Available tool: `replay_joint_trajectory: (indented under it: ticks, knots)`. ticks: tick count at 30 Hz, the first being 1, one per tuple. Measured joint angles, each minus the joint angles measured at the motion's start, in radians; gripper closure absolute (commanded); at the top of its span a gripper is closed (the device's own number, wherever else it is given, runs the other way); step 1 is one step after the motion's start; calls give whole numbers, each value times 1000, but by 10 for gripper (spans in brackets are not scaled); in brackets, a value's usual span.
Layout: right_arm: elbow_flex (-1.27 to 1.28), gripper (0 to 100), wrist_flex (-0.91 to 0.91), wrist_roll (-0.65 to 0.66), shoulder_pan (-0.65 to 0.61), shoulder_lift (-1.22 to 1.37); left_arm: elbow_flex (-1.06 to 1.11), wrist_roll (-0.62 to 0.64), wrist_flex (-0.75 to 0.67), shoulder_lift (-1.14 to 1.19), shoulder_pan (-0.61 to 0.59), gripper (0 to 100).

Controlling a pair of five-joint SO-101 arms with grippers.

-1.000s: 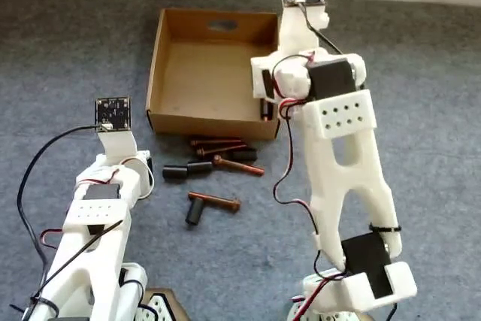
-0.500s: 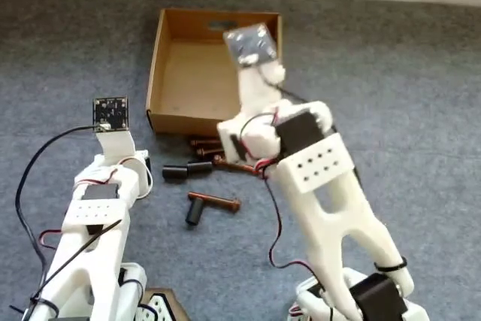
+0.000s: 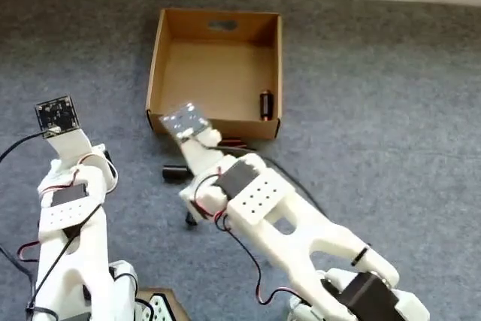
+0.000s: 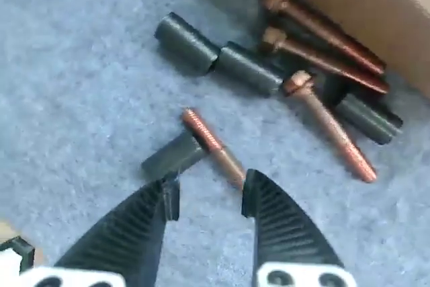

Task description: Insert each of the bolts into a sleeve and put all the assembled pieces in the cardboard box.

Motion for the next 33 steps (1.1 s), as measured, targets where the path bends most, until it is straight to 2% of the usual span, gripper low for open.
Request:
replay_joint_trajectory:
  ticks: [3,8,12,19,23,33]
  knots:
    - [0,844,-20,-28,-31,51,0,51,-2,0,-17,962]
    - [0,844,-21,-169,-41,124,0,181,-2,0,-86,837]
    - [0,844,-28,-206,-43,175,0,253,-2,0,-91,843]
    - [0,844,-120,-210,-44,230,0,265,-2,0,-91,843]
    - [0,844,-167,-210,-89,239,0,265,-2,0,-91,843]
    - [2,844,-183,-210,-109,241,0,272,-2,0,-91,843]
